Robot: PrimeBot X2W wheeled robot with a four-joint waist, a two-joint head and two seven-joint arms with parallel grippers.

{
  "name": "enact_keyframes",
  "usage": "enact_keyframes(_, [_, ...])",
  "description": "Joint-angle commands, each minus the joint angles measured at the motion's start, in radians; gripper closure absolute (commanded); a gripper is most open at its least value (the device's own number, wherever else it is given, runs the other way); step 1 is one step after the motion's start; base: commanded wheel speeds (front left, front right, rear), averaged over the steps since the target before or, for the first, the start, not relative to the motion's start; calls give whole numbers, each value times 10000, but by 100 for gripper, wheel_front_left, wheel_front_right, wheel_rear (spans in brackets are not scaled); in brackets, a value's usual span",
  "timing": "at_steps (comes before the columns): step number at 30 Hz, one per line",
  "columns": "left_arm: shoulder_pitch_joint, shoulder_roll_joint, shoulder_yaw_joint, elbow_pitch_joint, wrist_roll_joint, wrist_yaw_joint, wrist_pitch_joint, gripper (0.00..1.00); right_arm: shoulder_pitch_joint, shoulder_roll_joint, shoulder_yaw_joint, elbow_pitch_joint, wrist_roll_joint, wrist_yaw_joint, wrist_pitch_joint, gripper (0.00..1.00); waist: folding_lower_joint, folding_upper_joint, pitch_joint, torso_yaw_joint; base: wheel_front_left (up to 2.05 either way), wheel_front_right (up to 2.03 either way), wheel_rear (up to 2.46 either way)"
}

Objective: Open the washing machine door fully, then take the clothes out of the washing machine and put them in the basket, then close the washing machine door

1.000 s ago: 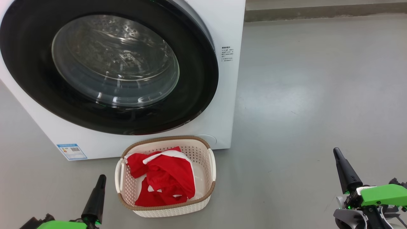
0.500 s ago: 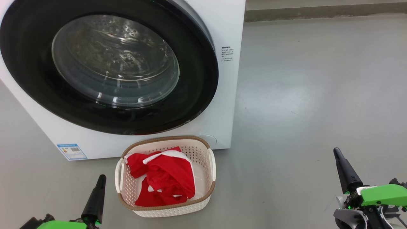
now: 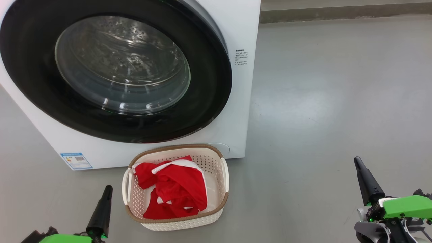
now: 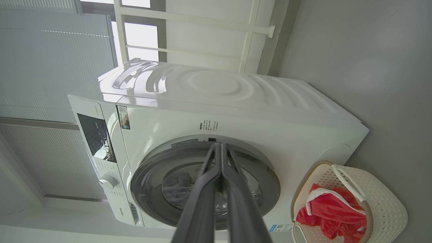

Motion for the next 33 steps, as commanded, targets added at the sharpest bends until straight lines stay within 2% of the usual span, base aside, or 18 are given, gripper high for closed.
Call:
enact_keyframes(1, [-401,154,355,-208,-70,-71,62,100,-417,-151,159,-259,23,-6,64,100,0,0,0,0,0,0,0])
enact_keyframes(33, [-401,154,354,-209,-71,-71,61,100,-417,-149,157,-259,21,-6,66,100,0,0,0,0,0,0,0])
